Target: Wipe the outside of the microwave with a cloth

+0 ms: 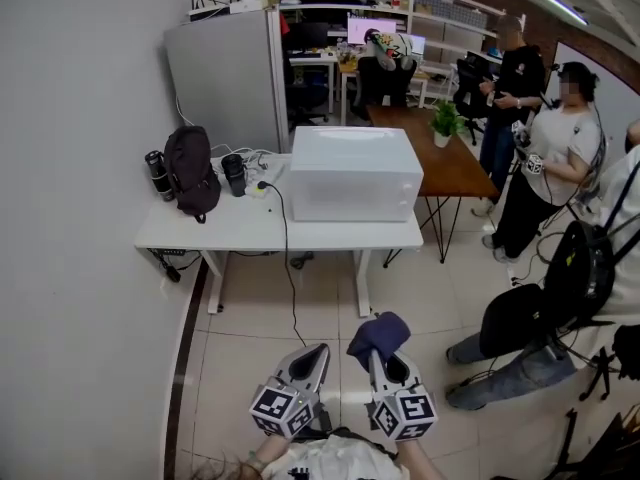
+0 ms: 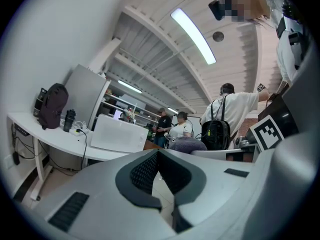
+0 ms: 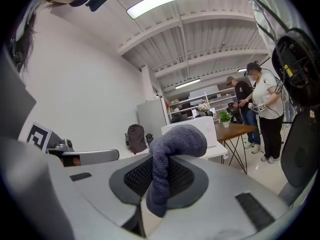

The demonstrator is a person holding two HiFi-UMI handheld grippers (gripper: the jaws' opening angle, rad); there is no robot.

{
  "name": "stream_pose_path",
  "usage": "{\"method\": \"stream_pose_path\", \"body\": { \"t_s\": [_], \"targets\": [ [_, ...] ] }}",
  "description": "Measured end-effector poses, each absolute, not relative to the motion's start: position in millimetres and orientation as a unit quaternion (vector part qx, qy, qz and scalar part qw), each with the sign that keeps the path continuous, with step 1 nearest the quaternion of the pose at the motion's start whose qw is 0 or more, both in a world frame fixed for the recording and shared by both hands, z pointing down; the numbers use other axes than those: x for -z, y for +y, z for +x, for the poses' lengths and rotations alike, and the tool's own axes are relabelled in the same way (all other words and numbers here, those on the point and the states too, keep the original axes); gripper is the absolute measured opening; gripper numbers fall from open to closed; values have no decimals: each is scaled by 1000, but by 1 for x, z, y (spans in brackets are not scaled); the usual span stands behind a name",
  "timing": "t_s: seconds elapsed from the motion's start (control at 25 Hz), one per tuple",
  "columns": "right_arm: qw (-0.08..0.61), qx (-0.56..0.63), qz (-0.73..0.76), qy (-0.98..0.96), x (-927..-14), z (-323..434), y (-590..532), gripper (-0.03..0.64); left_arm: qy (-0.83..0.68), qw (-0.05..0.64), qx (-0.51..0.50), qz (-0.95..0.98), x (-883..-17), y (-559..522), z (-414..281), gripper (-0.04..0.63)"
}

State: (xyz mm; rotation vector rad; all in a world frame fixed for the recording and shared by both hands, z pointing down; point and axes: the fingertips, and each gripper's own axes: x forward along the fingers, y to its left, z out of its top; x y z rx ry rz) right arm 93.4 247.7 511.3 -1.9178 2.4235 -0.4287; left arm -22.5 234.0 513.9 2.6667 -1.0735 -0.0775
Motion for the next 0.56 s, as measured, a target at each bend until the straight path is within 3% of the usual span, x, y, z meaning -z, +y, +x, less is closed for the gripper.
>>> {"method": "stream_pose_path", "body": {
  "t_s": [0.56],
  "targets": [
    [-4,136,-607,783,-519,90,245,69,-368,132,20,920,-515,233,-15,-14]
  ]
}}
